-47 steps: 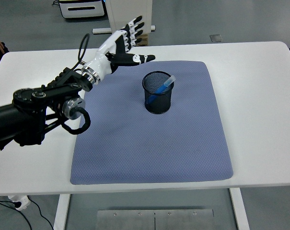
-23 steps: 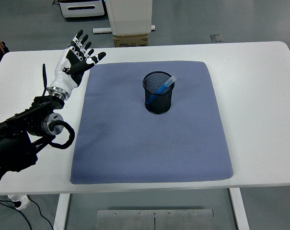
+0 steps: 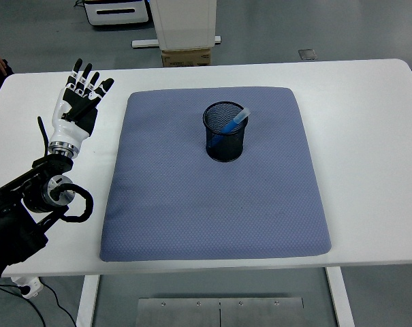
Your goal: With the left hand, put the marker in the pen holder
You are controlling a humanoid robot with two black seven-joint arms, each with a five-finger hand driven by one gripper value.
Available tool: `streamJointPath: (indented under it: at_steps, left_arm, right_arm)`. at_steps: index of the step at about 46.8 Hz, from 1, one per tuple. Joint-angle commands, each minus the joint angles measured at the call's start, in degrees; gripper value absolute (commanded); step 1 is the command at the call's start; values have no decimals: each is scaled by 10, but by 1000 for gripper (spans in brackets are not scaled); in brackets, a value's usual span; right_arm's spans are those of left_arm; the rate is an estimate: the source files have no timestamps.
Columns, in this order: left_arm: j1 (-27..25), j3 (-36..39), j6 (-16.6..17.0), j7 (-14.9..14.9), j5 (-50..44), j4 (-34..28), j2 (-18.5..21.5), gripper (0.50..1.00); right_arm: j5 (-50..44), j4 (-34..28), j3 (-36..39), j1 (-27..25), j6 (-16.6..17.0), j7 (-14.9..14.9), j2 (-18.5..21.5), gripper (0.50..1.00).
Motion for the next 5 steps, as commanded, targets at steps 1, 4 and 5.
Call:
streamJointPath:
  at_steps: [1,4,5]
  left_arm:
    - [1,0,1,0,0,0,-1,1000]
    - [4,0,0,0,0,0,-1,1000]
    - [5,-1,1,0,0,-1,0,1000]
  right_arm:
    - [1,-7,0,-1,-2,2,0,1000]
    - [2,-14,4,0,-5,2,0,1000]
    - [2,-15,4,0,-4,2,0,1000]
